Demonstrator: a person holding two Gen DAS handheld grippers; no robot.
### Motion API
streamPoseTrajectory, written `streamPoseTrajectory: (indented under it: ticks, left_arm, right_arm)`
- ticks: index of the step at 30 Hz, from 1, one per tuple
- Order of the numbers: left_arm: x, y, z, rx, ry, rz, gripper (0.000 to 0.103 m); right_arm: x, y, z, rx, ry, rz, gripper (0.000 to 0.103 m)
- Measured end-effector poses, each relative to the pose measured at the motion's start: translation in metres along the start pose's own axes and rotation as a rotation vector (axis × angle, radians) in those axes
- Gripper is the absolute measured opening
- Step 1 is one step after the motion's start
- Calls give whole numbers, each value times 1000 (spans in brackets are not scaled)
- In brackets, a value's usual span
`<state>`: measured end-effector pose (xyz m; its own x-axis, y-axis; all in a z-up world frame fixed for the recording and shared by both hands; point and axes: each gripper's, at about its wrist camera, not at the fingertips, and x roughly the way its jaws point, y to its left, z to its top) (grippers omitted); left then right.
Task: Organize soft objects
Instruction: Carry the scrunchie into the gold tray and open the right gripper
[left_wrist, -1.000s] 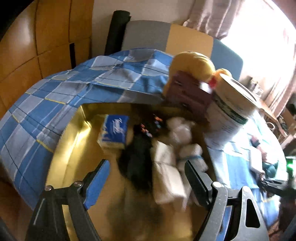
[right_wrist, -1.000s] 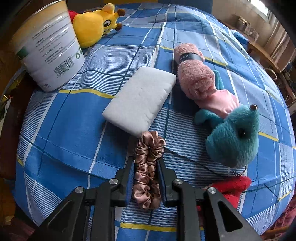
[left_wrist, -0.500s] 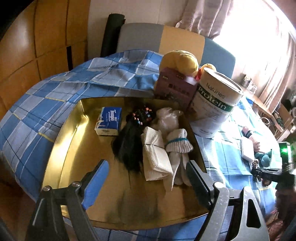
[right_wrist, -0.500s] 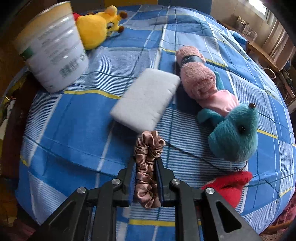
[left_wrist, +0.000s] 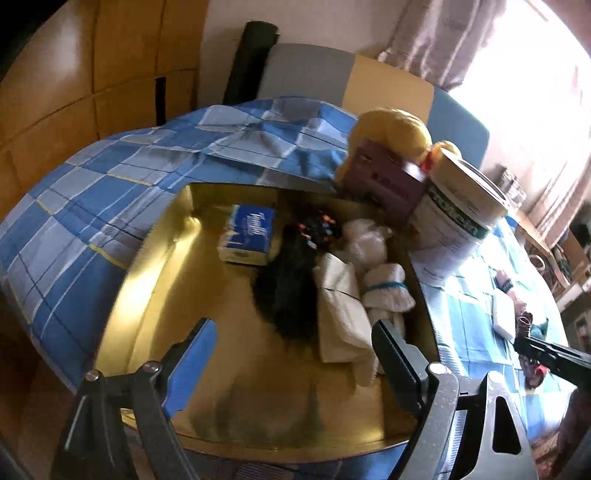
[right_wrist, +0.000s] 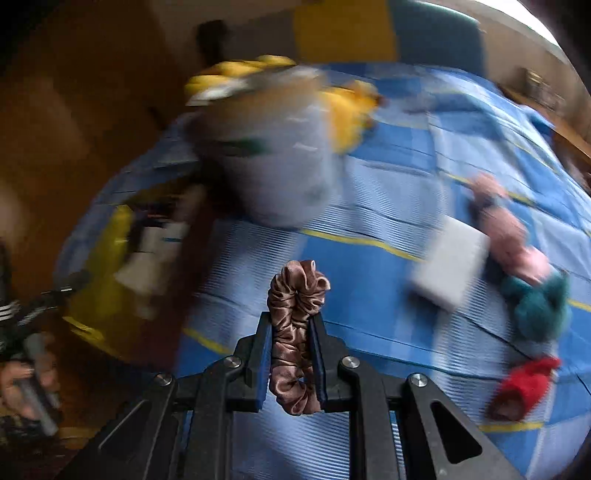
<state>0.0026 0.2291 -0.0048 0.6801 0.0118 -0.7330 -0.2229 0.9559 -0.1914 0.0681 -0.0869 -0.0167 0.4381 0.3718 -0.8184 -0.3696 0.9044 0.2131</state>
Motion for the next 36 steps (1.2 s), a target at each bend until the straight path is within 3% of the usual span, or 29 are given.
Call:
streamPoseTrajectory:
  ticks: [7,11,14,19,23,36]
  left_arm:
    - [-4,26,4,-54,-20,49,87]
    - [-5,35,2,-79,-16,65,89]
    - [-5,37,1,-79,-18,70,89]
    - [-5,36,0,-70,-25,65,89]
    - [-3,32,-2,-56,-20,60,89]
    - [-11,11,-5,18,-34,50,89]
  right_arm:
    - [14,94,13,-148,-2,219,18]
    - [41,129,8,-213,51,255,19]
    - [65,143,0,-254,105,235,23]
    - [89,134,-3,-219,177,176,31]
    - [76,129,-6,-197,148,193,40]
    - [34,111,-3,-175,19,151,40]
